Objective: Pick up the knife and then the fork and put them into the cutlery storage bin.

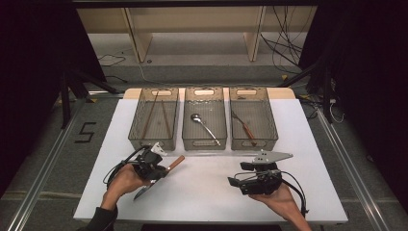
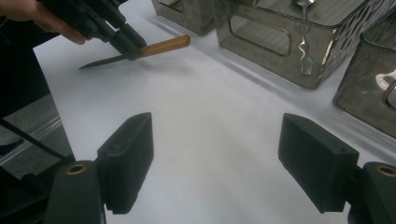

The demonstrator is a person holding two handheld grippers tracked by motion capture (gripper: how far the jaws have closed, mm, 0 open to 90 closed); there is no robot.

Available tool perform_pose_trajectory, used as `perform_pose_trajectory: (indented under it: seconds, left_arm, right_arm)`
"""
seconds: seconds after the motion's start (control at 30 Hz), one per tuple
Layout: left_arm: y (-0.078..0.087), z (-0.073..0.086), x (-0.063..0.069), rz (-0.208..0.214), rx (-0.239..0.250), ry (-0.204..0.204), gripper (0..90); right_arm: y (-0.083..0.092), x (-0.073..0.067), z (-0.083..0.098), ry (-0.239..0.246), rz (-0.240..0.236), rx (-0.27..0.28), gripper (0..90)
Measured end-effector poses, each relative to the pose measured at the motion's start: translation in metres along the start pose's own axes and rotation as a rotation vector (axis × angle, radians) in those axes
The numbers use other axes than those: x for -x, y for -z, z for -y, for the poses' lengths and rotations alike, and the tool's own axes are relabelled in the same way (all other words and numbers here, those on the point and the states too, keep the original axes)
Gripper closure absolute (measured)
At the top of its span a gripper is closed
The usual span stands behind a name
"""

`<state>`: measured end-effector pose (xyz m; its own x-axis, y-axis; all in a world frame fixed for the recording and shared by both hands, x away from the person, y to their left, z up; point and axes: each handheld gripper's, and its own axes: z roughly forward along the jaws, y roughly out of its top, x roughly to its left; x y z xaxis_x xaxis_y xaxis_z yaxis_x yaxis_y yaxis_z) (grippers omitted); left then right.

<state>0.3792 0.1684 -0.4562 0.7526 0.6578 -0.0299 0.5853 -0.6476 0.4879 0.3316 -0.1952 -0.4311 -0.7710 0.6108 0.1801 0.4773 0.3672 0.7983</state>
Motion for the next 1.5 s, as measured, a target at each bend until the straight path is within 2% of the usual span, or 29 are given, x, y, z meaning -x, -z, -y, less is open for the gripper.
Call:
perform_pose_trajectory:
  seconds: [0.2,0.53,0.73,0.77,0.8,0.87,0.97,1.0,1.17,1.33,1.47,1.5]
  left_arm:
    - [0.001,-0.001,0.002,0.022,0.021,0.004,76.3]
    - [0.0,-0.003,0.007,0.055,0.014,-0.004,76.3]
    - [0.0,-0.008,0.017,0.089,0.012,-0.03,76.4]
    - [0.0,-0.008,0.017,0.089,0.012,-0.03,76.4]
    - [-0.001,-0.01,0.021,0.106,0.004,-0.037,76.4]
    - [-0.001,-0.011,0.025,0.121,0.003,-0.032,76.4]
    - [-0.001,-0.013,0.029,0.146,-0.014,-0.045,76.4]
    - [-0.001,-0.014,0.03,0.153,-0.019,-0.053,76.3]
    - [0.0,-0.017,0.038,0.188,-0.03,-0.072,76.3]
    - [0.003,-0.02,0.045,0.214,-0.026,-0.087,76.3]
    - [0.005,-0.022,0.051,0.225,-0.041,-0.117,76.3]
    - [0.005,-0.023,0.053,0.226,-0.036,-0.119,76.3]
  right_arm:
    - [-0.001,-0.002,-0.001,0.002,-0.005,-0.002,27.5]
    - [-0.004,-0.007,-0.002,0.018,-0.02,0.003,27.5]
    - [-0.009,-0.02,-0.006,0.098,-0.028,0.015,27.5]
    - [-0.009,-0.02,-0.006,0.098,-0.028,0.015,27.5]
    - [-0.01,-0.028,-0.007,0.15,-0.017,0.027,27.4]
    - [-0.012,-0.036,-0.009,0.199,-0.008,0.033,27.4]
    - [-0.016,-0.048,-0.009,0.276,0.004,0.039,27.4]
    - [-0.019,-0.053,-0.009,0.32,0.017,0.036,27.5]
    - [-0.032,-0.073,-0.005,0.469,0.05,0.018,27.5]
    - [-0.044,-0.093,-0.001,0.646,0.13,0.007,28.5]
    - [-0.051,-0.104,0.004,0.759,0.178,-0.01,29.3]
    - [-0.053,-0.106,0.005,0.773,0.187,-0.015,29.8]
